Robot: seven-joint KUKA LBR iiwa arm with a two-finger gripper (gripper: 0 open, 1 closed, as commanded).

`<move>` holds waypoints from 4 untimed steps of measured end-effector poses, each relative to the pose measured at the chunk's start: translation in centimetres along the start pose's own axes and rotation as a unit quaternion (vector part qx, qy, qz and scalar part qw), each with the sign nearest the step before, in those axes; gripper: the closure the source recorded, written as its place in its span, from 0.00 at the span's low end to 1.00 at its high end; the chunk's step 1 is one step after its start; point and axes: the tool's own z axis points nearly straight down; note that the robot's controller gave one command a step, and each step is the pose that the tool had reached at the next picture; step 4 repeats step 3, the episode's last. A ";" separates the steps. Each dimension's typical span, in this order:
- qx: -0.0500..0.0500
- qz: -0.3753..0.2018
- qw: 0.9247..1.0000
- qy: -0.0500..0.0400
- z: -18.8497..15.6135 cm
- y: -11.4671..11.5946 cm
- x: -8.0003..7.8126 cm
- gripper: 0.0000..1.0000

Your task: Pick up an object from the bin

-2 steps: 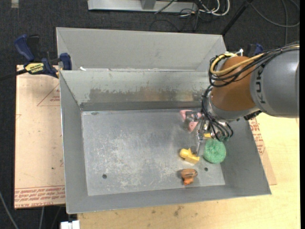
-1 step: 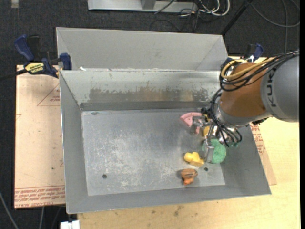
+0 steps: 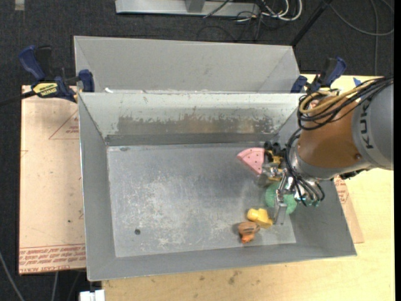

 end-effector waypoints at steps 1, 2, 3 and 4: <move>0.000 0.002 1.000 0.002 0.1 -0.1 0.5 0.00; -0.002 0.014 1.000 0.004 0.0 -2.3 -0.7 0.00; -0.005 0.031 1.000 0.000 -0.1 -2.2 -2.4 1.00; -0.005 0.031 1.000 0.000 -0.1 -2.2 -2.4 1.00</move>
Offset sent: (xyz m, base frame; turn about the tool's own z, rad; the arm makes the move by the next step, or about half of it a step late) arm 0.0086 -0.0410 -0.0014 0.0434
